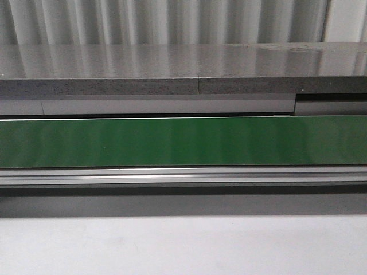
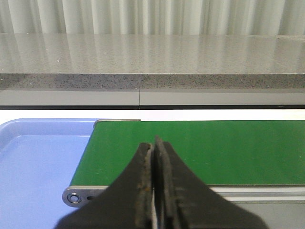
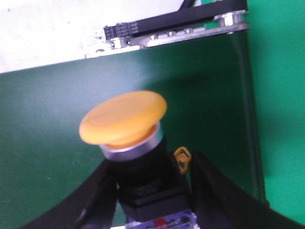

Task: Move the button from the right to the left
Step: 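Lift the button with the right gripper and set it on the belt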

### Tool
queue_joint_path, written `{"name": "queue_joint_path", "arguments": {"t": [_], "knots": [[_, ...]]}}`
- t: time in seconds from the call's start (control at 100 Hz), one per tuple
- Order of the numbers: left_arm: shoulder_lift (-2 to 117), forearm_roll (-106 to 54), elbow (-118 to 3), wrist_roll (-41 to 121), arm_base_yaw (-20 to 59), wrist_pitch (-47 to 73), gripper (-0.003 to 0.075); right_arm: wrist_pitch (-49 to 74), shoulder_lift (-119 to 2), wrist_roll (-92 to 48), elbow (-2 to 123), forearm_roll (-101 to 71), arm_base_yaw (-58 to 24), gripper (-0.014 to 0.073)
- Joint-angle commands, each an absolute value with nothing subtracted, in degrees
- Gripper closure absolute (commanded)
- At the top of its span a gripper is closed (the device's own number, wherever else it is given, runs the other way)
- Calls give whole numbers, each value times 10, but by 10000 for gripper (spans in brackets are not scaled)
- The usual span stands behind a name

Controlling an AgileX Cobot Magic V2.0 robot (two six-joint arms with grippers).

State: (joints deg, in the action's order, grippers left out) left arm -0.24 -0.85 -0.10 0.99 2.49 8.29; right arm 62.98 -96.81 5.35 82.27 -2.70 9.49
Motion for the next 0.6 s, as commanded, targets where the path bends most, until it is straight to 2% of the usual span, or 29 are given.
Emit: {"name": "queue_joint_path", "arguments": {"t": [0.0,0.24,0.35,0.42,0.59], "knots": [[-22,-9,13,7,28,38,740,631,-955,60,835,-28,95,522],[-22,-9,13,7,28,38,740,626,-998,60,823,-26,95,519],[-22,-9,13,7,28,38,740,623,-1012,60,823,-26,95,475],[-22,-9,13,7,28,38,740,626,-1017,60,823,-27,95,392],[-22,-9,13,7,28,38,740,630,-1017,59,824,-37,95,82]]}}
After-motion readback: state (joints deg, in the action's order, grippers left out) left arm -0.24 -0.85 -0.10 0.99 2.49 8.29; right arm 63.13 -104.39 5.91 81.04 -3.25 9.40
